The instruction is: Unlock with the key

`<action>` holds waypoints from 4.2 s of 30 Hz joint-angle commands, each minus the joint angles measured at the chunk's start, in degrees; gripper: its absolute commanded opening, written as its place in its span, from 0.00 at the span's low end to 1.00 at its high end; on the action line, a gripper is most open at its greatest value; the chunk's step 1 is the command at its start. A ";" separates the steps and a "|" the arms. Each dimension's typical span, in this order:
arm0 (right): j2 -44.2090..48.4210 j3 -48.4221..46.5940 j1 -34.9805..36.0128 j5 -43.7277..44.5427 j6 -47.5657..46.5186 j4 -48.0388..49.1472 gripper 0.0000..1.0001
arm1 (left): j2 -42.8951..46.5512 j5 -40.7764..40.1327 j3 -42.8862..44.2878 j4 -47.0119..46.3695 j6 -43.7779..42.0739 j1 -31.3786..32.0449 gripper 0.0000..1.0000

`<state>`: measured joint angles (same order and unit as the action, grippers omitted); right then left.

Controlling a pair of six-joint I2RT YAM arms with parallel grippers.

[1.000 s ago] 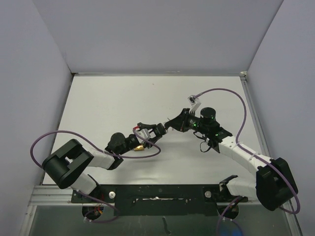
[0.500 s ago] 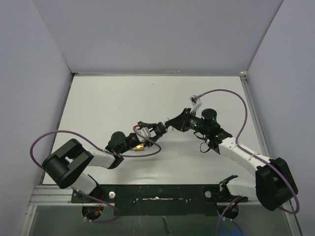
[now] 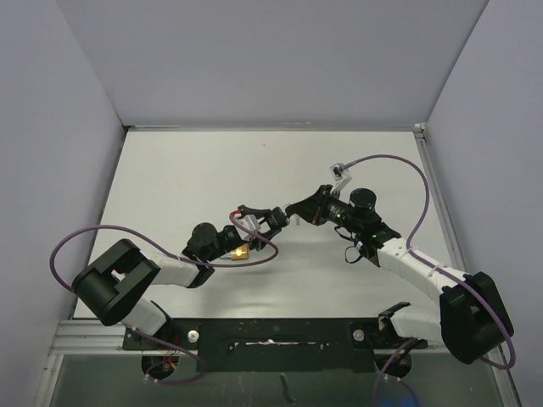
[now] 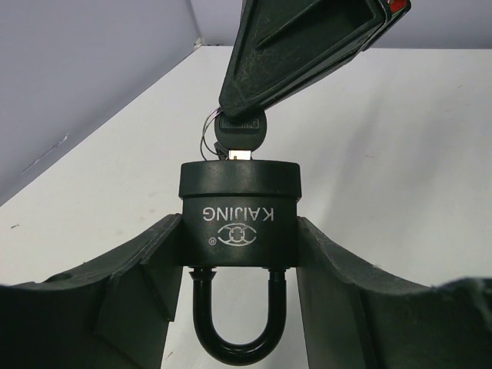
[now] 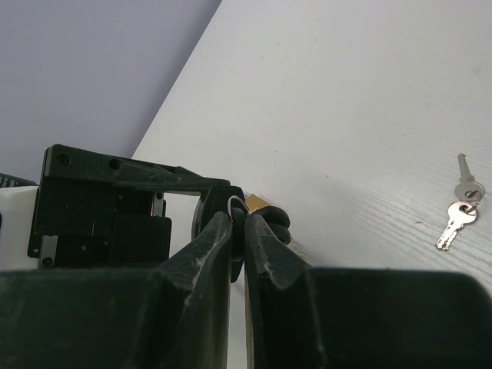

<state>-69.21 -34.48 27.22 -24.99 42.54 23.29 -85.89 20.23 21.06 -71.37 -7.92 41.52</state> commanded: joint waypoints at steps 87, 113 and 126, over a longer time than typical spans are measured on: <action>-23.99 -17.89 3.57 3.21 17.68 -19.41 0.00 | -15.41 -19.14 14.75 -14.17 -5.78 1.20 0.00; -19.30 -19.91 0.60 4.17 13.73 -17.68 0.40 | -13.75 -22.34 11.67 -12.80 -4.78 1.01 0.00; -2.95 -17.24 -7.18 10.00 -1.13 -25.73 0.70 | -6.06 -26.43 13.94 3.44 0.76 0.39 0.00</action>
<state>-77.17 -52.16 20.40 -17.87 49.58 1.93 -99.70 -3.64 30.35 -68.20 -11.18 42.54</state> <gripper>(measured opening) 0.681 0.513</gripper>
